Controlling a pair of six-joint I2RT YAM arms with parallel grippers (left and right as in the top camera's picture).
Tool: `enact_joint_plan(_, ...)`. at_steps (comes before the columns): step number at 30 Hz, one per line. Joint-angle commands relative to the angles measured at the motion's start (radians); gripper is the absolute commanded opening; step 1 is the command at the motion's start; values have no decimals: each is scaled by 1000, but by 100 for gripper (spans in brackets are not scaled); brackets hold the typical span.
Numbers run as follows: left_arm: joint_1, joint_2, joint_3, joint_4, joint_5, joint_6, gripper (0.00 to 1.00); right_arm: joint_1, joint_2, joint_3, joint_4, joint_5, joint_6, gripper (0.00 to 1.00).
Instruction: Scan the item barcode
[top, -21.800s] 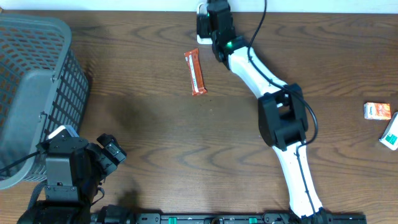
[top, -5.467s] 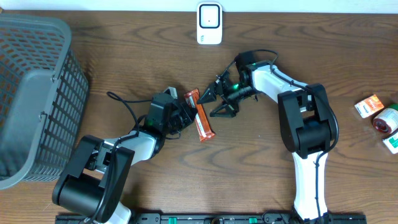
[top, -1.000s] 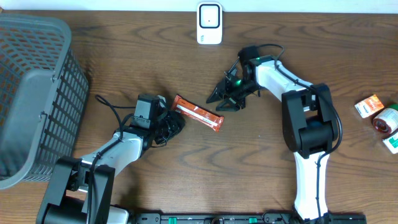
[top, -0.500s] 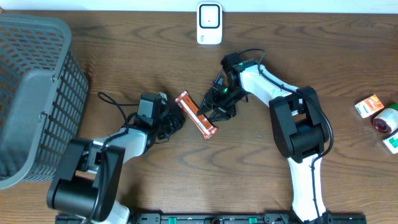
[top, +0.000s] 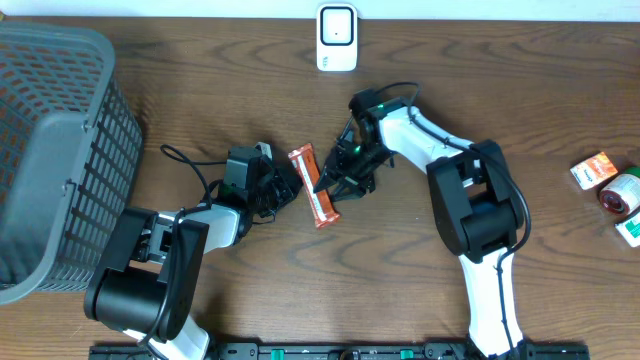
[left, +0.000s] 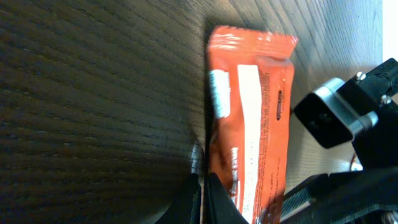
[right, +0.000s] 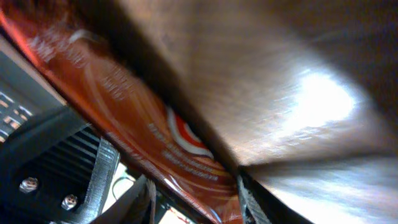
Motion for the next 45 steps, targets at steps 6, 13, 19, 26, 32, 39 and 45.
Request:
enact_joint_plan(6, 2, 26, -11, -41, -17, -4, 7, 50, 180, -104, 93, 415, -1, 57)
enact_joint_plan(13, 3, 26, -11, -49, 18, 7, 7, 32, 180, -124, 184, 465, 78, 70)
enact_joint_plan(19, 3, 26, -11, -53, 21, 7, 7, 23, 180, -165, 225, 492, 162, 62)
enact_joint_plan(26, 3, 26, -11, -93, 25, 35, 7, -13, 180, -177, 224, 497, 196, 59)
enact_joint_plan(32, 29, 26, -11, -172, 29, 61, 7, -51, 180, -179, 223, 497, 204, 58)
enact_joint_plan(39, 79, 24, -11, -196, 97, 102, 7, -68, 180, -179, 227, 508, 226, 56)
enact_joint_plan(45, 81, 24, -11, -210, 97, 102, 7, -55, 180, -181, 242, 526, 249, 43)
